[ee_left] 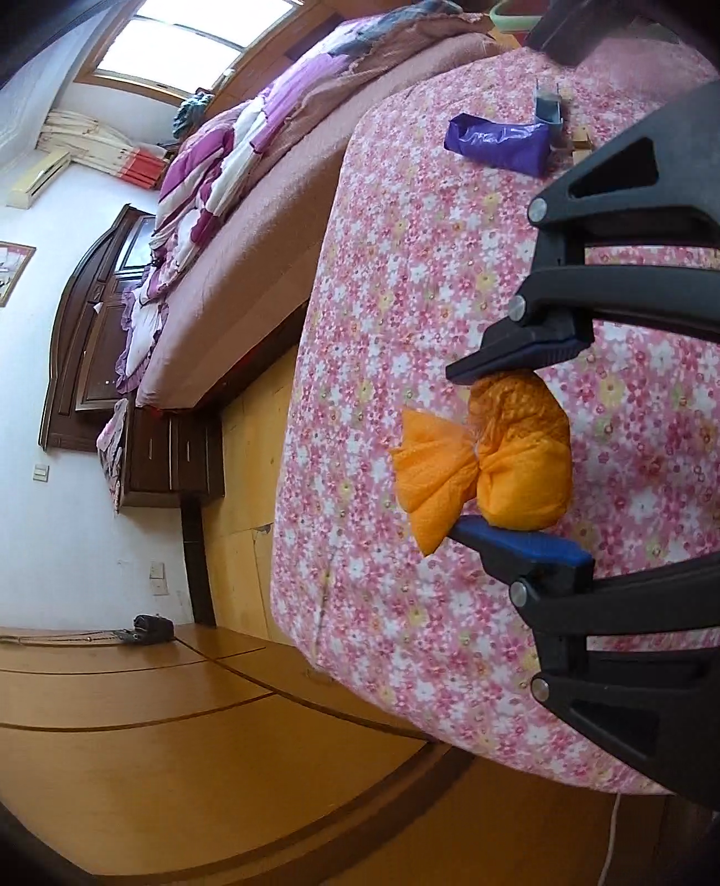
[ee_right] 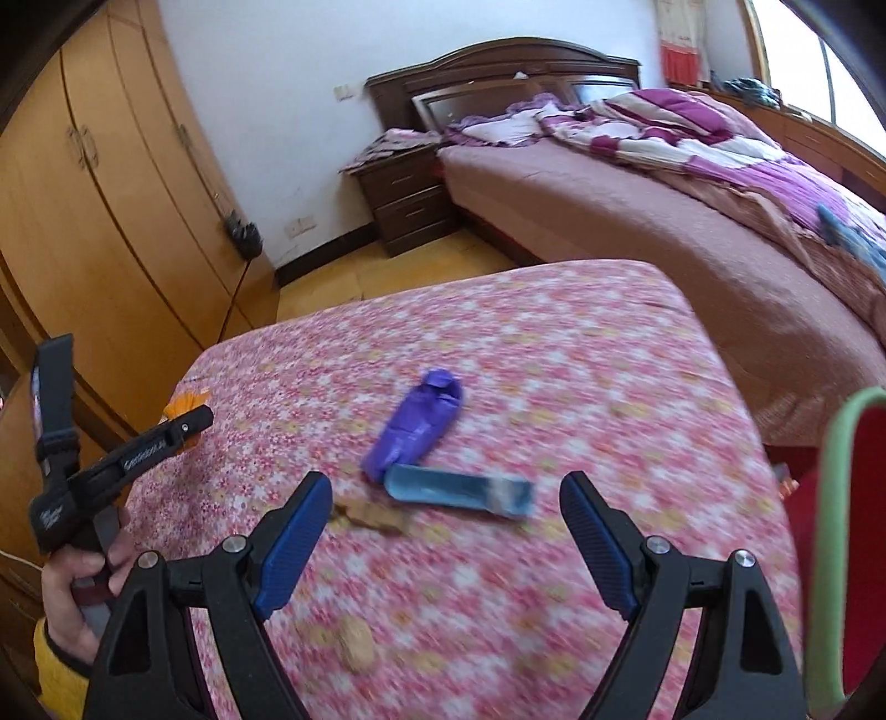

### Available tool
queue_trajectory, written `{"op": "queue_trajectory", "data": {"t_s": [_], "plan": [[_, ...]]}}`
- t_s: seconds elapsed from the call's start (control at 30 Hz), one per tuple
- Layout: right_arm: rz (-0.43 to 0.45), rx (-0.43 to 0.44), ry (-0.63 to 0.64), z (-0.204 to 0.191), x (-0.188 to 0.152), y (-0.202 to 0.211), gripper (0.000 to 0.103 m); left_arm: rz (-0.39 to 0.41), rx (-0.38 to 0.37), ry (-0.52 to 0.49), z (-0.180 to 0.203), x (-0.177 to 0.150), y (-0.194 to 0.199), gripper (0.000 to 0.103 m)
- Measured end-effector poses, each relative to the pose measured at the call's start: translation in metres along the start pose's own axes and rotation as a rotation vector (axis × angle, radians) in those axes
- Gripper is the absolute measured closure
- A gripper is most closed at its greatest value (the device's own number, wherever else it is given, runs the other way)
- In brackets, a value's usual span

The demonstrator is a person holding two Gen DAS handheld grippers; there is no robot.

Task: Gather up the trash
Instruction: 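Grasp the orange cloth bundle with the left tool while the right tool grasps the purple bag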

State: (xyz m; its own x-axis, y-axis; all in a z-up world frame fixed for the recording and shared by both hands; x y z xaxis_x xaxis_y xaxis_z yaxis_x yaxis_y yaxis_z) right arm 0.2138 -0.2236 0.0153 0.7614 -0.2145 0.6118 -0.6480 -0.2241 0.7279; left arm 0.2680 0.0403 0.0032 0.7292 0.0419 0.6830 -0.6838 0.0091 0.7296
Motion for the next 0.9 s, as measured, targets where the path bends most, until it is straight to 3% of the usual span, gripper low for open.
{"op": "queue_trajectory", "data": {"t_s": [0.3, 0.47, 0.63, 0.7, 0.77, 0.9], "plan": [[-0.065, -0.007, -0.018, -0.016, 0.012, -0.052, 0.035, 0.008, -0.03, 0.017, 0.002, -0.01, -0.004, 0.054], [-0.101, 0.0, -0.032, -0.015, 0.011, -0.07, 0.057, 0.0, -0.046, 0.027, 0.001, -0.013, -0.006, 0.054], [-0.078, -0.028, 0.022, -0.023, 0.006, -0.073, 0.062, -0.008, -0.063, 0.027, 0.006, -0.017, -0.007, 0.054], [-0.071, -0.033, 0.035, -0.026, 0.005, -0.075, 0.068, -0.006, -0.065, 0.022, 0.008, -0.017, -0.007, 0.054], [-0.075, -0.016, 0.027, -0.027, 0.004, -0.076, 0.082, -0.005, -0.071, 0.018, 0.01, -0.017, -0.007, 0.054], [-0.045, 0.016, 0.012, -0.026, 0.003, -0.064, 0.087, 0.002, -0.082, 0.017, 0.011, -0.016, -0.006, 0.054]]}}
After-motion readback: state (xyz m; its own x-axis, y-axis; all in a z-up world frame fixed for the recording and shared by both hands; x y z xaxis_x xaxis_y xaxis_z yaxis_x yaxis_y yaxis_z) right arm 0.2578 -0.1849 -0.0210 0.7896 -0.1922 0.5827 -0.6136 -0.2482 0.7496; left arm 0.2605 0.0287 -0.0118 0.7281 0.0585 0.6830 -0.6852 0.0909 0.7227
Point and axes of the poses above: each gripper's, at about its wrist camera, not at the fingertips, and y roughly against the way its jaws point, z to its right, x to its top, the point moved 2 cm from there along -y, roughly the way its jaws point, and after that the axes turned 7 degrees about -y, right-handed, at the moved point
